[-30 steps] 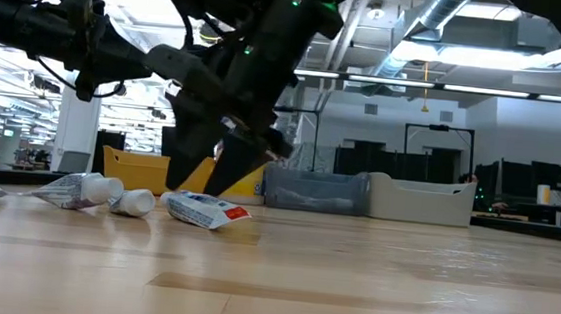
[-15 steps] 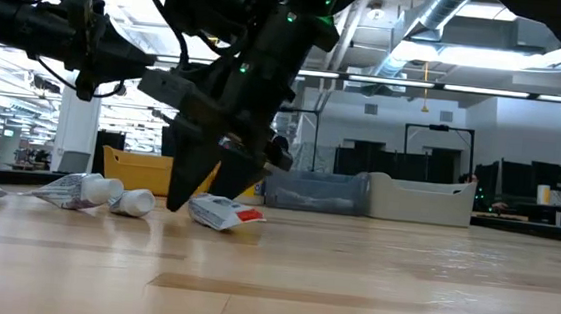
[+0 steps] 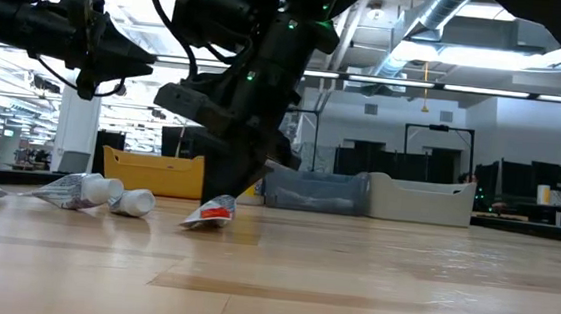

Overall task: Pick & Place Travel size toiletries
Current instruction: Put the white toothpaste into the black bin

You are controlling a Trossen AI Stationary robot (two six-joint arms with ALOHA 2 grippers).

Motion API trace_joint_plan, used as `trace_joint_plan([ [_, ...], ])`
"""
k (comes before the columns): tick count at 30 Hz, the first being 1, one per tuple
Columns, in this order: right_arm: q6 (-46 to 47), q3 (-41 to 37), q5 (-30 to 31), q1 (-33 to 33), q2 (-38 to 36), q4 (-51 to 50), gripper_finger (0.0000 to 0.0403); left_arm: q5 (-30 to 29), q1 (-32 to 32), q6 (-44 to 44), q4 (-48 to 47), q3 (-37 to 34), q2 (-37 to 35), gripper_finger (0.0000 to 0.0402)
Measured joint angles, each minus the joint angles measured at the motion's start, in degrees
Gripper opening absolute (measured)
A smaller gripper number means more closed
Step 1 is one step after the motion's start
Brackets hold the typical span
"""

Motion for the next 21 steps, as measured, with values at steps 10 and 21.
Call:
trace_joint_plan([
  [10,-3.5,5.37,-0.63,-1.81,-1.05,-5.24,0.0024,-0.02,0.0,-0.01,0.24,-0.02,0.01,0.0095],
  [21,-16.3,14.92,-1.38,-1.87,-1.29,-17.51,0.0151,-0.25,0.0,-0.02,0.46,-0.03,0.0,0.0095],
])
